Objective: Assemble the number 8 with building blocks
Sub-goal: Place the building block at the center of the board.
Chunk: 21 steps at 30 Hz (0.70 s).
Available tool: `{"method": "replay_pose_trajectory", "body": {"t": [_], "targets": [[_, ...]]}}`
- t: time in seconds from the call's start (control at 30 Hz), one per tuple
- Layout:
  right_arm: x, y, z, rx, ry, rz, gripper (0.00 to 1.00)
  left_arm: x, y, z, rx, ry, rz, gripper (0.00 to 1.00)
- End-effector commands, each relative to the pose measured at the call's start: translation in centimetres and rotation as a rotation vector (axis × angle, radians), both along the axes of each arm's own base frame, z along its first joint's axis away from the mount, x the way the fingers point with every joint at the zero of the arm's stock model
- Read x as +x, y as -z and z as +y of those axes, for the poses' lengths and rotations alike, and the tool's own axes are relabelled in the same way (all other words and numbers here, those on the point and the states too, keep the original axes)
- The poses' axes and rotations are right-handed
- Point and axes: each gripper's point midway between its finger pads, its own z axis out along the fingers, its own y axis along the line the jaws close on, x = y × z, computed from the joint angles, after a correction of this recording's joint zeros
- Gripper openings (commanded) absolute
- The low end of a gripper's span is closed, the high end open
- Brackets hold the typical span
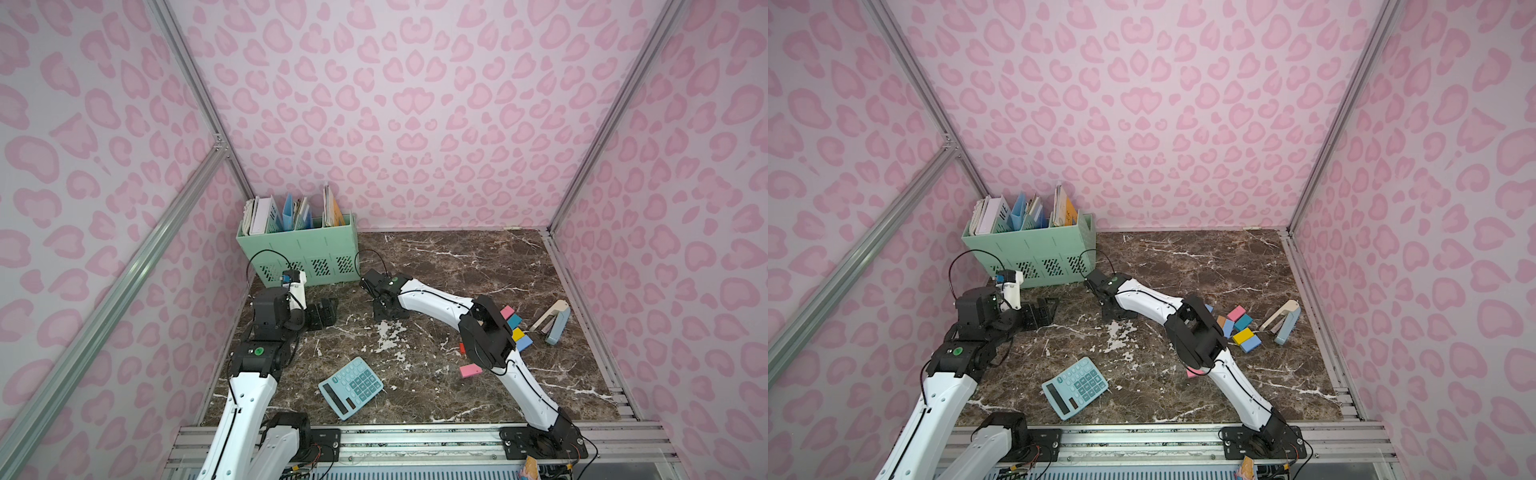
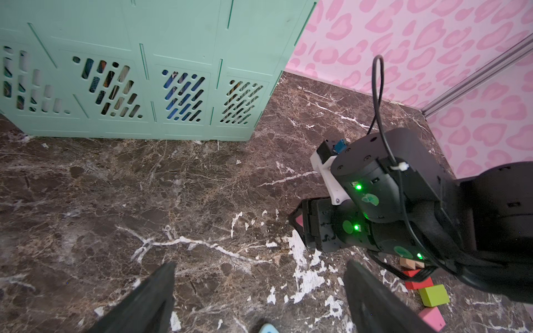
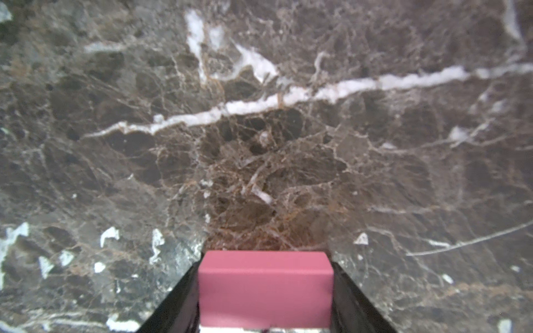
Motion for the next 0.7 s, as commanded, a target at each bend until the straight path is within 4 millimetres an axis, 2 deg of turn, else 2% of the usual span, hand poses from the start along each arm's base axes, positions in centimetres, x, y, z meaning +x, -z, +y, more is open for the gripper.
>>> {"method": "replay_pose_trajectory", "body": {"t": [0.0, 0.37, 0.5, 0.67], "targets": [[-0.6, 0.9, -1.5, -0.050, 0.039, 0.044, 0.60, -0.1, -0.1, 0.0, 0.004, -0.001, -0.005, 0.94], [0.0, 0.3, -1.6, -0.056, 0.046, 0.025, 0.72, -0.1, -0.2, -0.2, -0.003, 0.010, -0.011, 0.95], [0.5, -1.3, -1.8, -0.050, 0.054, -0.015, 0.78, -0.1, -0.2, -0.2, -0.004, 0.013, -0.011, 0.95], [1.0, -4.3, -1.4, 0.012, 0.057, -0.071, 0.84, -0.1, -0.3, -0.1, 0.001, 0.009, -0.016, 0.96]]}}
